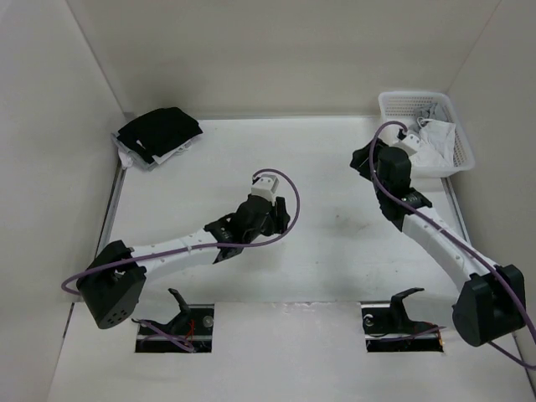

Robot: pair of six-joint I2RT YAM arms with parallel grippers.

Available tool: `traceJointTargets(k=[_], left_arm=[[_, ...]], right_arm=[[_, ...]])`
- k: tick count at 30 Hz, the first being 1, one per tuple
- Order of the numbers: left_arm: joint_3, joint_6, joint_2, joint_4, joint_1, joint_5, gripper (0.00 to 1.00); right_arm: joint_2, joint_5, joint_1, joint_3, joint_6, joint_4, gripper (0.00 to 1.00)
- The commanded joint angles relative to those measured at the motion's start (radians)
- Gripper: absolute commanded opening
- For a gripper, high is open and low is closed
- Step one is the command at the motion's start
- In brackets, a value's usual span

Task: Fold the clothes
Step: Grab the tank top from the pile

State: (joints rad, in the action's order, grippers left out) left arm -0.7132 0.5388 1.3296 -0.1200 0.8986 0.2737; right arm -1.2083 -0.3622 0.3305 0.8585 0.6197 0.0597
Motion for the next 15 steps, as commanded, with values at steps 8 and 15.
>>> traceJointTargets(k=[8, 15], left_arm=[[0.073, 0.004, -0.010, -0.158, -0.019, -0.048, 0.57], [0.098, 0.018, 0.006, -0.196, -0.062, -0.067, 0.64]], right_arm=[[-0.205, 0.005, -0.277, 0.262, -0.057, 0.019, 0.02], [-0.587, -0.006, -0.488, 0.588, -0.103, -0.076, 0.36]])
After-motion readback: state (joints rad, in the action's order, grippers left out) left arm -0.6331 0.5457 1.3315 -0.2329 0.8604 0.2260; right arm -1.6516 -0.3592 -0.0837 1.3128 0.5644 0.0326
